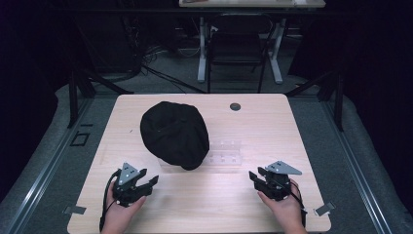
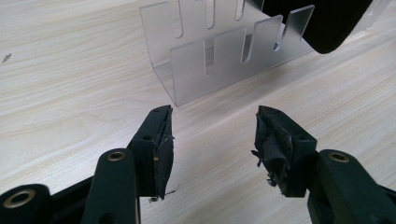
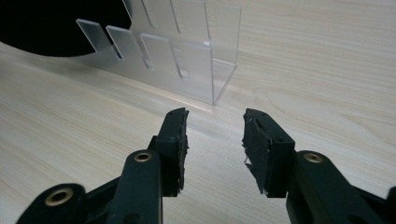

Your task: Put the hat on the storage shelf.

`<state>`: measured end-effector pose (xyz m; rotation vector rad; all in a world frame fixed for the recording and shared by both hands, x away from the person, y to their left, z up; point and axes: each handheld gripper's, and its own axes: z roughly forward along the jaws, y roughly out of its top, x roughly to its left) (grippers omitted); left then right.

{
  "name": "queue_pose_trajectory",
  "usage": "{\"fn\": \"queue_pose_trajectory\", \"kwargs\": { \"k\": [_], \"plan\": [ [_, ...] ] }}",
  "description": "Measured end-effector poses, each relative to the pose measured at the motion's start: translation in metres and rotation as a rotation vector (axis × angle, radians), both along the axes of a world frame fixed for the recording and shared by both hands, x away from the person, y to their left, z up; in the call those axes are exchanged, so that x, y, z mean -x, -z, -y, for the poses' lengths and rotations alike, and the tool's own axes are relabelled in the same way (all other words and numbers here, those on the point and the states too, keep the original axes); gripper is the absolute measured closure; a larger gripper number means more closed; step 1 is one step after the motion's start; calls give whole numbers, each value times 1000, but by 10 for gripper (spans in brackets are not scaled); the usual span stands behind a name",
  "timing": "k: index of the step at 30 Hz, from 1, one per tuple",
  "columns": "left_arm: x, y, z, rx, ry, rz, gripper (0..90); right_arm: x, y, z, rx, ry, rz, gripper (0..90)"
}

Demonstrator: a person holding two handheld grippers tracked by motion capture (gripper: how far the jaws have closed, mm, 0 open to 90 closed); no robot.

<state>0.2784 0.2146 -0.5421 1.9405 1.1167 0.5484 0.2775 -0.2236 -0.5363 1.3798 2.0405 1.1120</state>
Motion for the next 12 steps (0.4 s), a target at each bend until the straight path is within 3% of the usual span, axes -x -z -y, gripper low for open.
{"fn": "queue_pose_trajectory", "kwargs": {
  "k": [8,12],
  "plan": [
    [0,2,3,3,10,4,468,1,5,1,-11,0,-3,594],
    [1,-1,15,23,45,14,480,1,4,5,-36,9,12,593]
  ]
}}
